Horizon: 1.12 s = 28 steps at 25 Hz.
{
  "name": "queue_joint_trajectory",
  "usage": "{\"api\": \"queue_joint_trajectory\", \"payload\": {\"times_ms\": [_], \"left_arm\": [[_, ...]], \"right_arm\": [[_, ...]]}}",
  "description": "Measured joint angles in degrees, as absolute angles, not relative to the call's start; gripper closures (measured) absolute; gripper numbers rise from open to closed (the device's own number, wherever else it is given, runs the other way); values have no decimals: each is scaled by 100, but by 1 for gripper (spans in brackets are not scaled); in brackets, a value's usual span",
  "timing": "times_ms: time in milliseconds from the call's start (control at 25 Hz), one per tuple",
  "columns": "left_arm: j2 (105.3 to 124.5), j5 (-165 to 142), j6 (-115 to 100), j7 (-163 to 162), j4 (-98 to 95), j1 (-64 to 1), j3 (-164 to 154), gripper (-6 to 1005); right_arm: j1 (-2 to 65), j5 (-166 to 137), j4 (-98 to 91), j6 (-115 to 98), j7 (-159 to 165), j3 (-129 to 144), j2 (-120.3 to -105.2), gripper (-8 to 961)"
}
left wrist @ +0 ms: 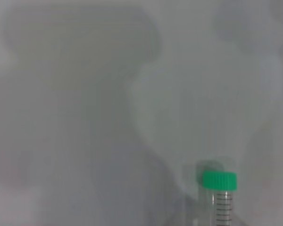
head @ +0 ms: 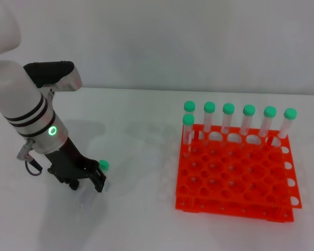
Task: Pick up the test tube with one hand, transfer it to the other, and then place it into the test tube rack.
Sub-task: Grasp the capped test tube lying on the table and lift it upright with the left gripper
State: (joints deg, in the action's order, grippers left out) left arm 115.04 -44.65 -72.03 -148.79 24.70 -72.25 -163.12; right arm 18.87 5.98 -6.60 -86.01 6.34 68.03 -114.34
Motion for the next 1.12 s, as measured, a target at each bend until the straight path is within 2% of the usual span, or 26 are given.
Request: {"api": "queue_joint_trajectory", "payload": {"times_ms": [360, 560, 1120], "left_arm": [[11470, -4466, -7036, -14888, 2329, -7229, -16312, 419], [11482, -4528, -7013, -14885, 2257, -7249, -16311, 637], [11532, -4898, -6881, -14960, 2035, -7307, -16303, 646]], "right_arm": [[1932, 590, -679, -8512, 632, 6811, -11425, 348], [1942, 588, -686, -8487, 632, 6812, -11435, 351], [1952, 589, -695, -8487, 632, 6811, -11476, 361]]}}
